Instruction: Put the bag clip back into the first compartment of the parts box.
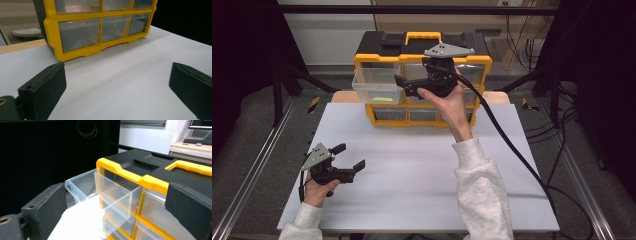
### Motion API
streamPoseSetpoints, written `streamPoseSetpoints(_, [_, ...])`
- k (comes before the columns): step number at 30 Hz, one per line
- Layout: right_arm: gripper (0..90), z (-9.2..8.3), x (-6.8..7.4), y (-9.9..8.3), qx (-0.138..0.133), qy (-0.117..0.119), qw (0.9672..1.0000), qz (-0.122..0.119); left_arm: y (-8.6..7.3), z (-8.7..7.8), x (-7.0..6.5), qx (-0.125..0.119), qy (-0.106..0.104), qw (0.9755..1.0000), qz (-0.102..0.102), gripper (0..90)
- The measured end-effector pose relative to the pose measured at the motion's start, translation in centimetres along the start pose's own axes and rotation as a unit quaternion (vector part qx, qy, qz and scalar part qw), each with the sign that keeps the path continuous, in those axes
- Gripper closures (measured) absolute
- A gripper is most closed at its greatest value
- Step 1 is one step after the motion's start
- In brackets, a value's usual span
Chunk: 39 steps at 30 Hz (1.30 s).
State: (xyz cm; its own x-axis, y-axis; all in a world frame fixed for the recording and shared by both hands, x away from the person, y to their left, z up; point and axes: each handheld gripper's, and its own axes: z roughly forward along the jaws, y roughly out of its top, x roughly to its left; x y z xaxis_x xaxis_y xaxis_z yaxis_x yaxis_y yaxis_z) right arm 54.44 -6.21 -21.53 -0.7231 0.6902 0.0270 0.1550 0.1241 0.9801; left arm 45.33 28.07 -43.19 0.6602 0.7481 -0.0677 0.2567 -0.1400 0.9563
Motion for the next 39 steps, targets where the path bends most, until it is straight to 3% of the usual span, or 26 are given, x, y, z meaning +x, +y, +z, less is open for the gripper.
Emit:
streamPoseSetpoints(15, [0.4,-4.1,0.3,-4.3,-0.007,0.021,0.9998,-0.003,0.0,0.0,0.0,0.002,0.000,1.0000,0.002,1.0])
streamPoseSetpoints(29, [0.4,-6.1,-0.6,-10.2,0.026,0.013,0.9996,0.003,-0.1,0.2,-0.1,0.004,0.000,1.0000,0.003,1.0])
streamPoseSetpoints(39, [0.4,-7.9,-1.6,-14.6,0.033,0.005,0.9993,0.016,-0.1,0.2,-0.1,0.005,0.000,1.0000,0.003,1.0])
